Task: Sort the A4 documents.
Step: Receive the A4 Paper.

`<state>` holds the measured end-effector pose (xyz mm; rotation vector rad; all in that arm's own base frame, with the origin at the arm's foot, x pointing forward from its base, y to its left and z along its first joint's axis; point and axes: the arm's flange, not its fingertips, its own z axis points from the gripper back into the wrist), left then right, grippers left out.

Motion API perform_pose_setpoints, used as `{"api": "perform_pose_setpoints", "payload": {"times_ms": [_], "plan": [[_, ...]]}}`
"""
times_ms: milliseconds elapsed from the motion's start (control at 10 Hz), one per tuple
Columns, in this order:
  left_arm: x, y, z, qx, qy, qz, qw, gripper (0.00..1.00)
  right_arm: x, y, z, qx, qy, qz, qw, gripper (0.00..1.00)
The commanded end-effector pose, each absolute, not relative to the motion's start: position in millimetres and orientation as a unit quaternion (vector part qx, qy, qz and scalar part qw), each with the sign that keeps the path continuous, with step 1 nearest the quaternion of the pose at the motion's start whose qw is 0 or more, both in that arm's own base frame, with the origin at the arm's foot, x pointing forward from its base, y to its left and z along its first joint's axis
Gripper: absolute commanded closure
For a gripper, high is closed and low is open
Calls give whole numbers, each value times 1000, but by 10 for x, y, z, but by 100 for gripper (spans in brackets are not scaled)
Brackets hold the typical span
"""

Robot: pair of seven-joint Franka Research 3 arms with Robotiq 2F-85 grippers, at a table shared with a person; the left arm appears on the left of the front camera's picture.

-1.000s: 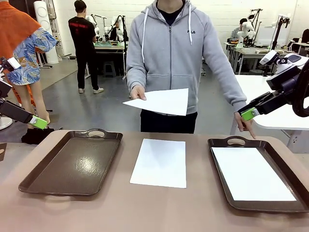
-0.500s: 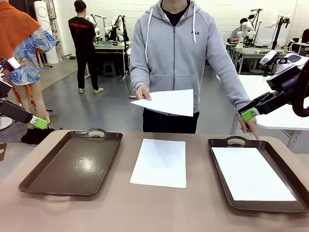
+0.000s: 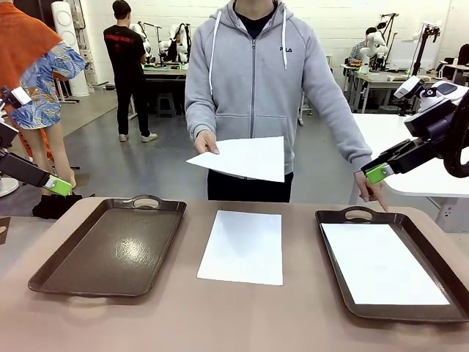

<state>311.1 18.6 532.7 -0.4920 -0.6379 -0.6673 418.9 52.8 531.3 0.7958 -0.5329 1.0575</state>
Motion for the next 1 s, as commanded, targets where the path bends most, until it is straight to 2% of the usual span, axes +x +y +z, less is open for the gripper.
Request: {"api": "perform_pose_setpoints", "payload": {"times_ms": [0, 900], "plan": [[3118, 207, 5318, -242, -308, -324, 861, 0, 4181, 523, 5318, 362, -243, 488, 756, 0], [3118, 207, 5318, -242, -308, -324, 861, 0, 4189, 528, 5313, 365, -244, 485, 756, 0]]}}
